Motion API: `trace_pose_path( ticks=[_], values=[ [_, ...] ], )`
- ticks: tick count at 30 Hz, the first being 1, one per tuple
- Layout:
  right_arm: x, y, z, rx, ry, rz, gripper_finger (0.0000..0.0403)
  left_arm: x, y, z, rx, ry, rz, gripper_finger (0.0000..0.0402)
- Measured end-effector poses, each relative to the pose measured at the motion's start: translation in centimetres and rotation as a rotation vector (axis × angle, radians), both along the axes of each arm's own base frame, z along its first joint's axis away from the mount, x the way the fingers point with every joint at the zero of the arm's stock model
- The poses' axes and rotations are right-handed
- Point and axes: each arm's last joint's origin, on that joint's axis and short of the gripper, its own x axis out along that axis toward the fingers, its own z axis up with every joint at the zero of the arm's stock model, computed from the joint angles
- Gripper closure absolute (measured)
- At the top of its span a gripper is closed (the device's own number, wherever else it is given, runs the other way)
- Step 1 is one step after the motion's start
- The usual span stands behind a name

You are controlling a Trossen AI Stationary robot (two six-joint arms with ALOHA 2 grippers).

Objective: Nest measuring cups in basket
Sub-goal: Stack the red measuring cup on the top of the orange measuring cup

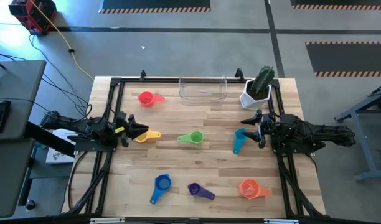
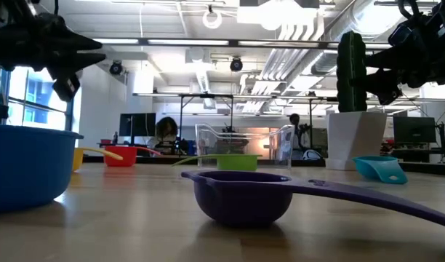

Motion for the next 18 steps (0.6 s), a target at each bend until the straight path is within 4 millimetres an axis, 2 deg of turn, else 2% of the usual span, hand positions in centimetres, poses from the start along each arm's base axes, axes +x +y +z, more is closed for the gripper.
trace_pose_path(
  ticks=[5,13,18],
  values=[
    [0.00,0.00,-0.01,0.000,0.001,0.000,0.0128,-0.04,0.26,-0.01,-0.081,-0.011,0.086,0.0323],
    [0.00,0.00,0.00,0.000,0.000,0.000,0.0128,-0.12,0.56,0.06,-0.068,-0.017,0.194,0.0323],
    [0.00,0.00,0.00,0.000,0.000,0.000,0.0128,-0.13,0.58,0.04,-0.057,-0.014,0.202,0.0323]
  ],
)
